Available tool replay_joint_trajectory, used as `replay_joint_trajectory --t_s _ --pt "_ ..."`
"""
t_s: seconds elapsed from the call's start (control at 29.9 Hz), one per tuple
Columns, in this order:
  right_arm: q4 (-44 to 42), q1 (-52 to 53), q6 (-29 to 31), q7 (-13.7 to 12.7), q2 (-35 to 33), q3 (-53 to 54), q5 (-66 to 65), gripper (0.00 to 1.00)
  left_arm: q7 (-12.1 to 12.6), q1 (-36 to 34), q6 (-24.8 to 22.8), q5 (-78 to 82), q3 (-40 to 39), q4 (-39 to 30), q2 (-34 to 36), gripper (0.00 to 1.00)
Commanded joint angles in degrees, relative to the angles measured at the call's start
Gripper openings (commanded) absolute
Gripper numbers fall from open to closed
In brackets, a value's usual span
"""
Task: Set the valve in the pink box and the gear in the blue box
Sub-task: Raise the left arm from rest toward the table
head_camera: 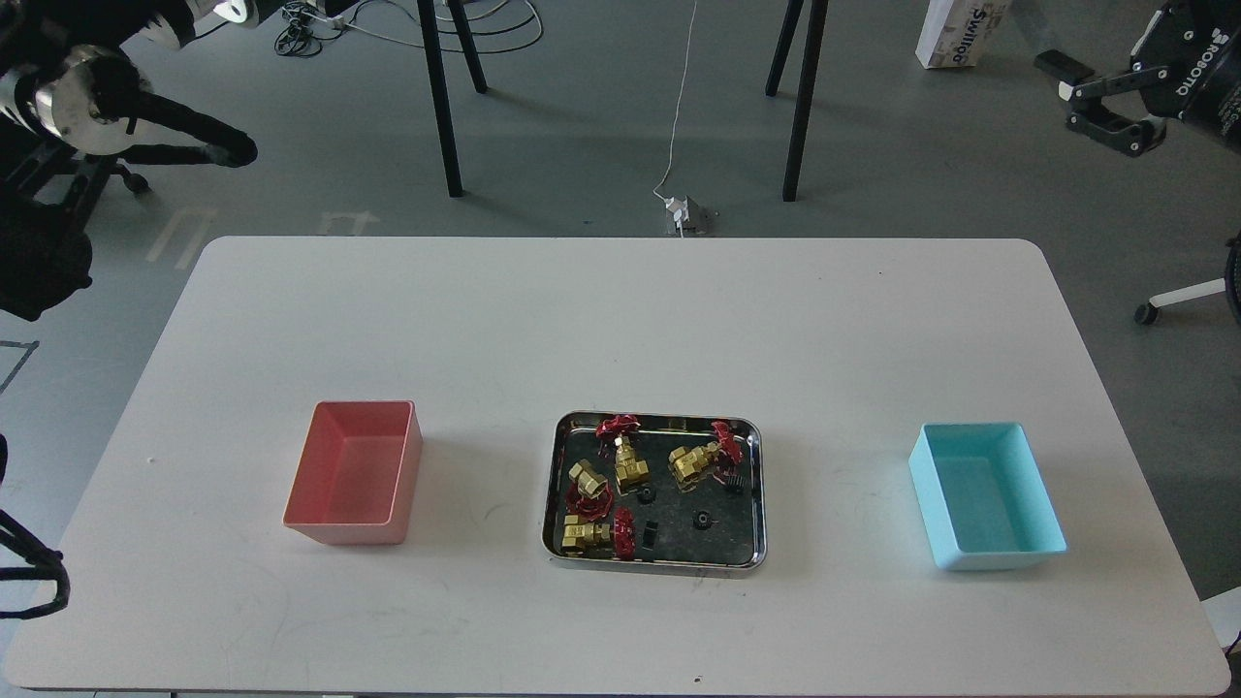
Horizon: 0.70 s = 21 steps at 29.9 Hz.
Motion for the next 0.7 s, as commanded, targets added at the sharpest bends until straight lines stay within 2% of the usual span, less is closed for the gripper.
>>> replay_joint_trajectory --t_s 0.0,0.1,0.17,0.23,0.27,0.33,0.43,0.47,0.53,0.57,0.67 --pt "-0.29 -0.68 -6.03 -0.03 -0.19 0.13 1.39 0.99 -1.84 0.41 0.05 0.22 0.05 0.03 -0.45 1.0" --pt "1.02 -0.59 -5.95 0.15 -0.19 0.12 1.49 0.99 -5.53 1.11 0.15 0.14 -0.56 -0.05 -1.33 1.0" --pt "1.64 -0.51 -6.13 0.32 -0.19 0.39 1.4 0.99 -5.98 1.11 0.14 -0.04 -2.05 0.21 -2.04 1.0" --pt "1.55 -0.5 -6.3 0.5 -0.19 1.0 1.31 0.99 -7.9 1.03 0.84 0.05 -3.37 2.65 -1.95 1.0" --pt "1.47 -0.5 -6.3 0.59 -0.11 1.27 1.23 0.99 -9.74 0.85 0.32 0.31 -3.73 6.59 -2.12 1.0" --pt "1.55 -0.42 -6.21 1.46 -0.19 1.44 0.87 0.99 -13.17 0.32 -0.99 0.66 -2.94 10.22 -2.13 1.0" --pt "1.29 0.02 -6.04 4.18 -0.37 1.62 0.7 0.99 -18.09 0.5 -2.57 3.73 -2.24 10.41 -2.04 1.0" --pt "1.29 0.02 -5.87 4.36 -0.37 1.97 0.7 0.99 -20.02 0.93 -4.15 4.52 -1.98 10.14 -2.3 1.0" --pt "1.38 0.29 -5.69 4.19 -0.37 2.67 0.61 0.99 -23.28 1.9 -11.6 5.67 0.03 7.7 -1.52 1.0" --pt "1.46 0.37 -5.51 4.1 -0.37 2.94 0.61 0.99 -23.47 2.69 -15.46 6.55 1.79 4.55 -0.64 1.0" --pt "1.38 1.25 -5.16 3.84 -0.37 2.94 0.61 0.99 -22.77 3.57 -15.46 12.77 4.79 -6.0 5.15 1.0"
